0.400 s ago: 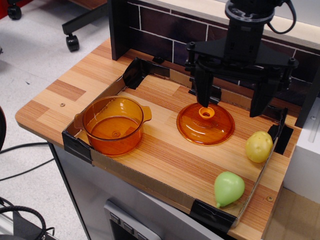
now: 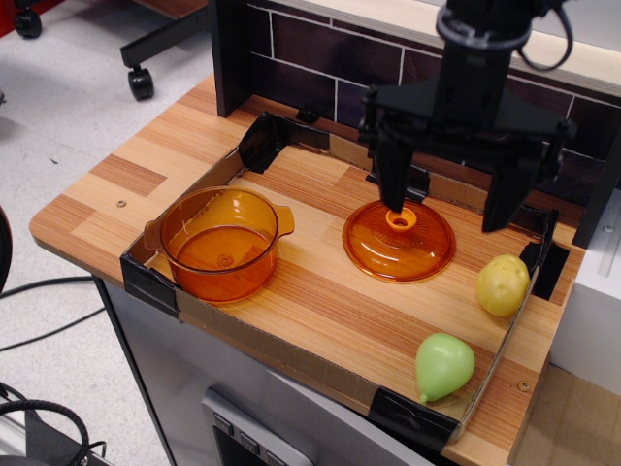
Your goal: Put lid on pot
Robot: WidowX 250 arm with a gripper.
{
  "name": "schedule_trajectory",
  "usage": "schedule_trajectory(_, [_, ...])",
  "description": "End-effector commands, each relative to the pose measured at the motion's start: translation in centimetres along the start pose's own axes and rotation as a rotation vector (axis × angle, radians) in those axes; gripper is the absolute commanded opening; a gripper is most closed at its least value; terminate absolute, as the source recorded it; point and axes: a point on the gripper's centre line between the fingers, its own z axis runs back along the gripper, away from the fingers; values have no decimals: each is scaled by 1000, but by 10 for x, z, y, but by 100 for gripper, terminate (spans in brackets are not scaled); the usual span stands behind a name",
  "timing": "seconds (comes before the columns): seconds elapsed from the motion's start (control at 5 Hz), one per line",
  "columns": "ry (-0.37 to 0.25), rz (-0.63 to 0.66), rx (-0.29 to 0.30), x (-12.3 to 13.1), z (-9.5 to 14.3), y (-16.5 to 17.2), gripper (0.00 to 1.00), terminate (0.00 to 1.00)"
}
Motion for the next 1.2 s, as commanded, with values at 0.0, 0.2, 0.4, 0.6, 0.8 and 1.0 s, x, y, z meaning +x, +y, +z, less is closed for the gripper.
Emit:
schedule_trajectory(0.0, [-76,-88,-101,51,-24,16,100,0])
schedule_trajectory(0.2, [-119,-135,-124,74,-40,24,100,0])
schedule_trajectory(0.4, [-120,-158,-134,84,-52,28,100,0])
schedule_trajectory(0.6, [-107,-164,-120,88,-65,26,100,0])
schedule_trajectory(0.8, [-90,-158,-119,92,-69,25,100,0])
schedule_trajectory(1.0, [-81,-162,-105,92,-75,25,100,0])
